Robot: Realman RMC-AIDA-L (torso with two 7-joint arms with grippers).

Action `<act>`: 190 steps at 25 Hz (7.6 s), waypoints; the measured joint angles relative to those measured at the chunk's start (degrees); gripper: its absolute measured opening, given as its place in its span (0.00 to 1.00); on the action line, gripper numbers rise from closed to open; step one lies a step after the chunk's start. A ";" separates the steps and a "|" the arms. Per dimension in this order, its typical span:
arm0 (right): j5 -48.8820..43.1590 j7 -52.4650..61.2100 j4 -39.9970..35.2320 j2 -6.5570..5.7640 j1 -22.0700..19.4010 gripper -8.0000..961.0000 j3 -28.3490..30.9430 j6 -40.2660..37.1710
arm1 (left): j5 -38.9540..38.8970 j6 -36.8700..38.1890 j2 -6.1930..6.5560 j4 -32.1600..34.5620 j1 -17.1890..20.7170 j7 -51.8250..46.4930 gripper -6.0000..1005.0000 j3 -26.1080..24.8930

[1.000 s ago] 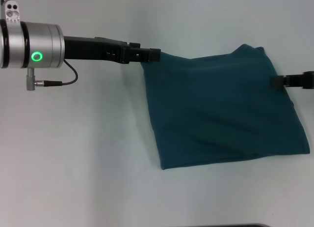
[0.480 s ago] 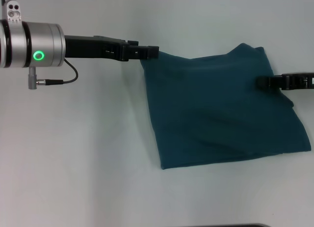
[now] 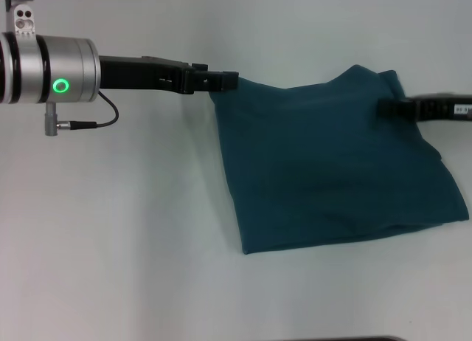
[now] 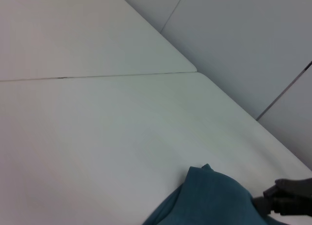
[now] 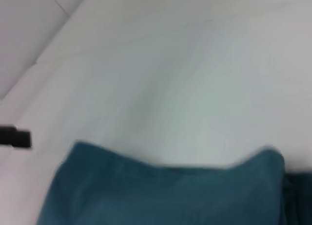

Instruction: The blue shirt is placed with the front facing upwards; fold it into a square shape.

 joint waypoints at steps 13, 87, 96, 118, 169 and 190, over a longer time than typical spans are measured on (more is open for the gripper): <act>8.65 -1.13 -3.54 -0.95 1.01 0.03 -4.07 -8.26 | 0.00 -0.02 -0.10 -0.24 -0.12 0.05 0.73 -0.09; 6.21 -7.23 0.33 1.73 1.99 0.03 -19.29 -6.30 | 0.00 -2.58 -0.10 1.30 -0.57 0.94 0.73 -0.09; 4.69 -7.11 1.86 1.97 2.72 0.03 -20.36 -2.86 | 0.00 -2.63 -0.10 1.38 -0.63 1.33 0.73 -0.09; 14.23 -5.98 -5.53 -2.70 -1.32 0.03 -4.34 -16.48 | -4.67 5.10 -0.44 10.62 -0.83 16.76 0.73 0.52; 13.80 -3.62 -6.39 -2.98 -1.41 0.03 -4.50 -16.89 | -13.44 1.88 -0.80 22.74 1.35 35.87 0.73 7.45; 9.33 -2.12 -6.06 -3.16 -1.92 0.03 -5.55 -17.40 | -13.61 12.14 -0.24 15.26 3.53 34.81 0.73 9.47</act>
